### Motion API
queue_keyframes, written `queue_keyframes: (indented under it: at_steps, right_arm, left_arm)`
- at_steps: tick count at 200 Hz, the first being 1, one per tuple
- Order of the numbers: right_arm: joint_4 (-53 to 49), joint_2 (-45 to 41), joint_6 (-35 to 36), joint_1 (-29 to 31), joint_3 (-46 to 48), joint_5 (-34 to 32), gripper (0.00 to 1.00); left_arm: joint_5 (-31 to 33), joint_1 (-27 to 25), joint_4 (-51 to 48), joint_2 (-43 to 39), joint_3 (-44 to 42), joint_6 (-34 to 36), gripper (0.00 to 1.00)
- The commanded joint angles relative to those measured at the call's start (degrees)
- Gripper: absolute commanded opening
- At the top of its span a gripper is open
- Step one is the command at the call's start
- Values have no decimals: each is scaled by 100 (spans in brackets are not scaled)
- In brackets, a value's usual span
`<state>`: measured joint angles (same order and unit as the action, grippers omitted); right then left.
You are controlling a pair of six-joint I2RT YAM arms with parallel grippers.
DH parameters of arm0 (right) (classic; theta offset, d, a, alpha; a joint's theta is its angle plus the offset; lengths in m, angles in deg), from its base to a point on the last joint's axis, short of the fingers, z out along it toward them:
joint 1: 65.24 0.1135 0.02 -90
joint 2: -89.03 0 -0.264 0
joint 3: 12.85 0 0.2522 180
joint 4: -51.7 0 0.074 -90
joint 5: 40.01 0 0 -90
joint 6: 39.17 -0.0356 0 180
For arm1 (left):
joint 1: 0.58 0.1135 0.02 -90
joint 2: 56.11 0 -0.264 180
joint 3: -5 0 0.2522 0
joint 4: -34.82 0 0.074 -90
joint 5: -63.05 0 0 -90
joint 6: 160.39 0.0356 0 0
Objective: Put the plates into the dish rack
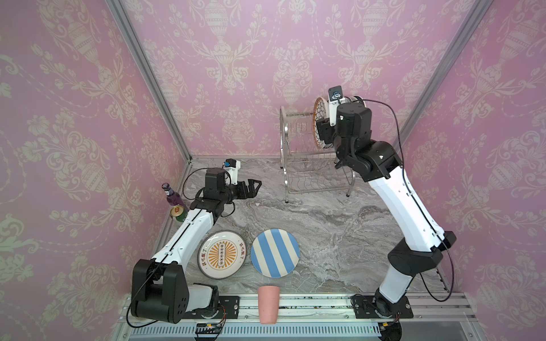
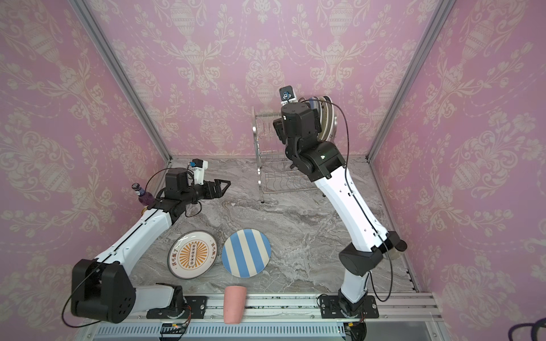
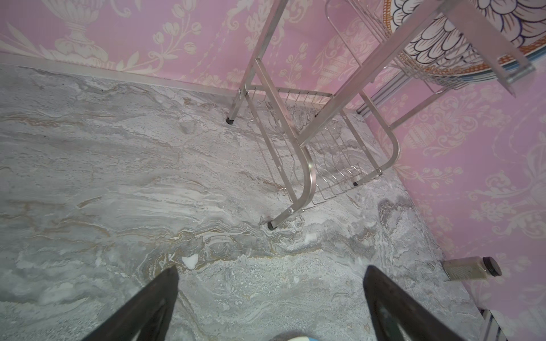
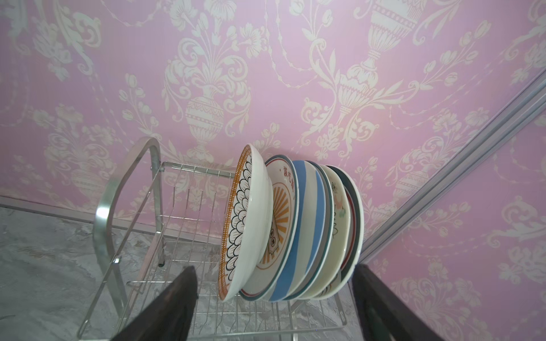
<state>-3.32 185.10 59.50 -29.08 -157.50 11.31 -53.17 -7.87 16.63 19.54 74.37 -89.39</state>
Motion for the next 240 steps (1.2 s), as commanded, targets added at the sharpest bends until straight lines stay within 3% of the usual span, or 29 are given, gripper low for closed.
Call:
queue_keyframes:
  at_steps: [1, 47, 62, 76, 110, 150, 191, 240]
  right_arm:
    - [-931, -612, -757, -14, 757, 1080, 85]
    - [-581, -2086, -1845, -619, 3754, 3815, 84]
    - [-318, -2311, -2162, -641, 4637, 4622, 81]
    - [-51, -2420, -2402, -645, 5308, 5074, 80]
    - [1425, -2499, -3230, -578, 7325, 6249, 76]
    - [2354, -2252, -3766, 66, 8614, 6383, 75]
    - [3832, -2122, -4704, 566, 9644, 6474, 73]
    - [5136, -1471, -5413, 931, 10212, 6457, 72]
  left_arm:
    - [390, 45, -153, 2, 42, -103, 99]
    - [511, 38, -736, -101, 281, 84, 99]
    - [864, 11, -1266, -205, 349, 150, 99]
    - [1466, -45, -1616, -422, 179, 106, 99]
    - [1628, -355, -1944, -831, -379, -59, 99]
    - [1895, -1190, -1976, -935, -990, -429, 99]
    - [1687, -1357, -2059, -1210, -1527, -762, 99]
    - [1475, -1660, -1430, -1304, -2078, -1129, 99]
